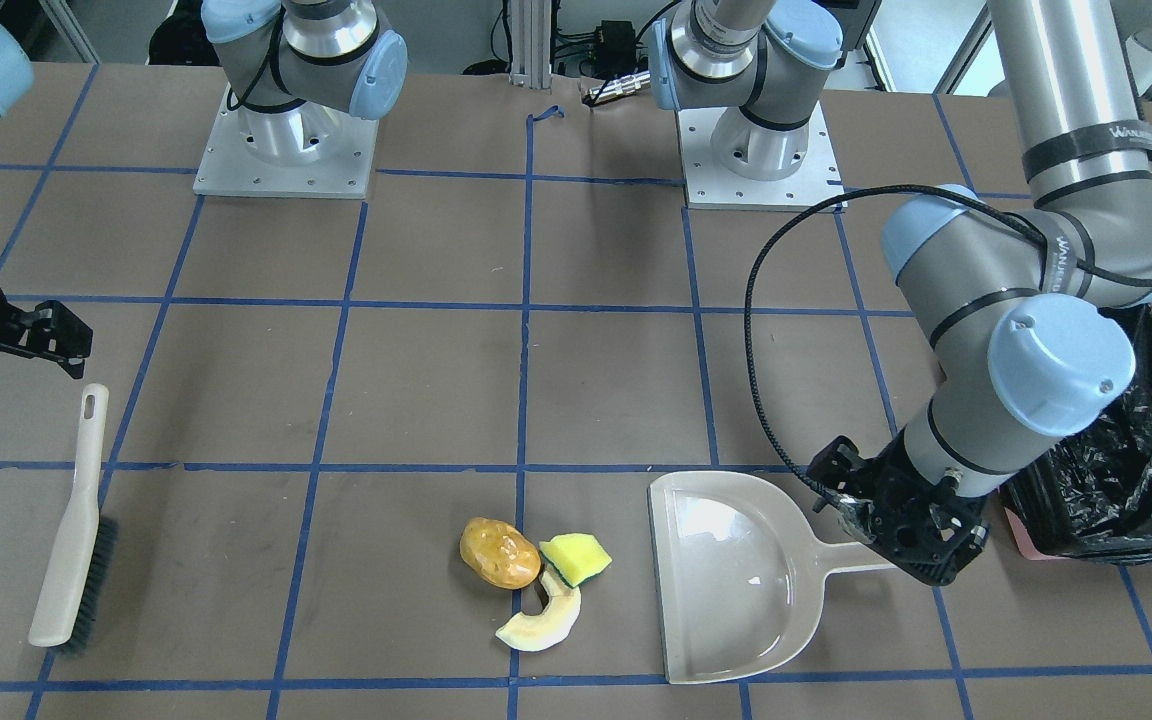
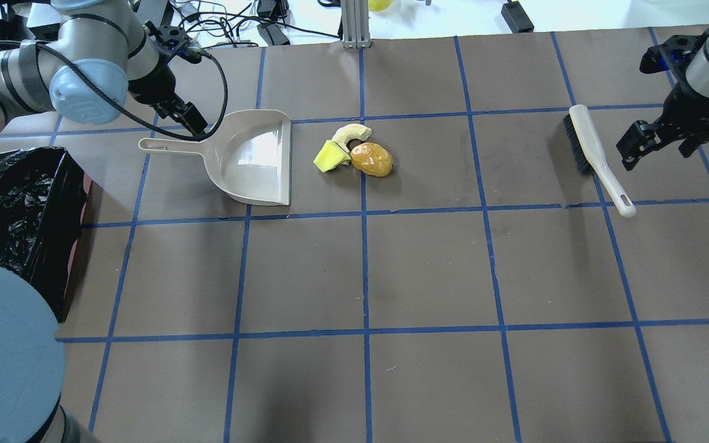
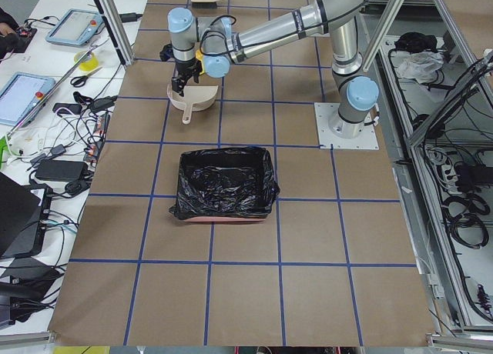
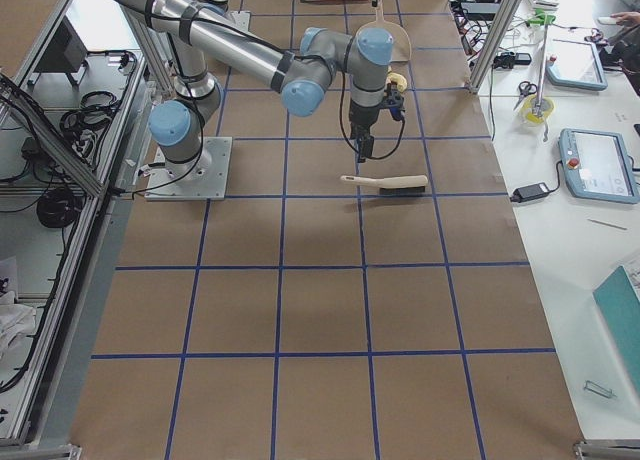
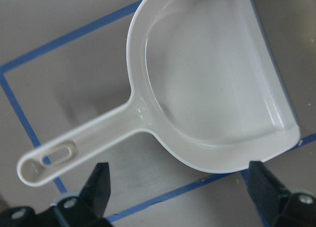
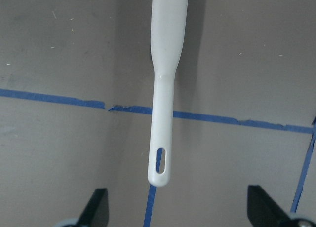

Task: Sweep and dump trash into bin
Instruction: 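Grasp the dustpan handle with the left gripper while the right gripper grasps the brush handle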

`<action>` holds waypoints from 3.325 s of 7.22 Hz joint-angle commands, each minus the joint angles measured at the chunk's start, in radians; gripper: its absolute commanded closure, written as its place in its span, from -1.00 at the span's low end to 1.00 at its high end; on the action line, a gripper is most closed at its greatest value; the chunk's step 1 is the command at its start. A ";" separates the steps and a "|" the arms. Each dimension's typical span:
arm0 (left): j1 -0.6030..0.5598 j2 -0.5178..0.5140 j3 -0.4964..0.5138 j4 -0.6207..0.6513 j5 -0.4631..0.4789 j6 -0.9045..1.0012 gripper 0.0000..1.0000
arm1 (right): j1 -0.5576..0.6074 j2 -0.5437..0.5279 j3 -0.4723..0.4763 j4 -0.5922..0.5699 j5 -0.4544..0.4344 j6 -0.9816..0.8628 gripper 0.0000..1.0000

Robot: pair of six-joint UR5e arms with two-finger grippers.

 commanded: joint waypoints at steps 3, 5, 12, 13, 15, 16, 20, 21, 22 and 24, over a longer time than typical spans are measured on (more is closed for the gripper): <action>0.046 -0.115 0.081 -0.015 0.015 0.672 -1.00 | -0.014 0.110 0.022 -0.057 0.001 -0.023 -0.99; 0.035 -0.110 0.063 -0.015 0.049 0.923 -1.00 | -0.014 0.150 0.022 -0.059 0.002 -0.025 -0.98; 0.047 -0.066 -0.071 0.074 0.046 0.940 -0.16 | -0.014 0.189 0.034 -0.056 -0.010 -0.025 -0.74; 0.049 -0.067 -0.069 0.074 0.047 0.915 -0.04 | -0.014 0.192 0.035 -0.056 -0.010 -0.023 -0.59; 0.049 -0.076 -0.068 0.085 0.043 0.887 0.38 | -0.014 0.193 0.033 -0.057 -0.004 -0.023 -0.44; 0.047 -0.079 -0.063 0.095 0.041 0.886 0.65 | -0.014 0.195 0.033 -0.059 -0.004 -0.019 -0.42; 0.035 -0.070 -0.051 0.094 0.055 0.907 1.00 | -0.014 0.193 0.025 -0.059 0.005 -0.011 -0.28; 0.032 -0.073 -0.051 0.094 0.075 0.907 1.00 | -0.014 0.195 0.025 -0.059 0.007 -0.012 -0.21; 0.031 -0.076 -0.048 0.092 0.090 0.904 1.00 | -0.014 0.195 0.025 -0.059 0.009 -0.014 0.00; 0.028 -0.076 -0.045 0.080 0.112 0.898 1.00 | -0.014 0.195 0.025 -0.056 0.009 -0.015 0.63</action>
